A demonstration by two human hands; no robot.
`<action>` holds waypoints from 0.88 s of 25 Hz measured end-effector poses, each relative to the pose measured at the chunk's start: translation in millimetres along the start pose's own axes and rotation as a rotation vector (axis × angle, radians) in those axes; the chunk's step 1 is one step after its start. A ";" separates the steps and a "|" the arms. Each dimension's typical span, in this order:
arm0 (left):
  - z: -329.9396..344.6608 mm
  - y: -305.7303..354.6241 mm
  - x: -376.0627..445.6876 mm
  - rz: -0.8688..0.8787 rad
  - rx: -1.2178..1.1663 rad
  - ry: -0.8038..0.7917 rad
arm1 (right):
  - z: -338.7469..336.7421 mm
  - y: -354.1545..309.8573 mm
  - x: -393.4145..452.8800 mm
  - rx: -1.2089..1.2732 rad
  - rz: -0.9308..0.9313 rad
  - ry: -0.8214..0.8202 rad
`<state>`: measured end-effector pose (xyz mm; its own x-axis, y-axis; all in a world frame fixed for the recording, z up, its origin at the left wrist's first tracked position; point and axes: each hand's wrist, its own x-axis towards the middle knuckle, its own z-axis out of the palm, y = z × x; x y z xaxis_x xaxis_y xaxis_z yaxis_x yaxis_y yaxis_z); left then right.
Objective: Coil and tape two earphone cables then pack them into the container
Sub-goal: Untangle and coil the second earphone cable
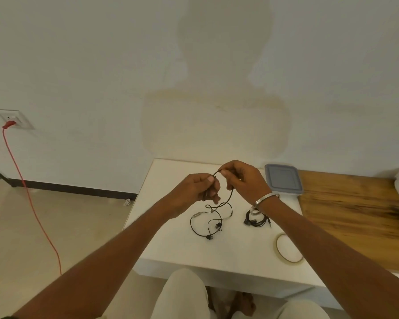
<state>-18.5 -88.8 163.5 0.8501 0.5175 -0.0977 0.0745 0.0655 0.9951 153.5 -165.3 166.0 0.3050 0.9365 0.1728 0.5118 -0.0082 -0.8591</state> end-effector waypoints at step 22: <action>-16.7 18.3 18.9 0.257 0.241 0.259 | 29.4 -1.2 -24.2 0.014 0.020 -0.364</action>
<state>-9.8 -63.6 179.5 0.7002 0.6902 0.1827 0.0237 -0.2782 0.9602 121.9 -177.7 148.7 0.0080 0.9997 -0.0244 0.4968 -0.0252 -0.8675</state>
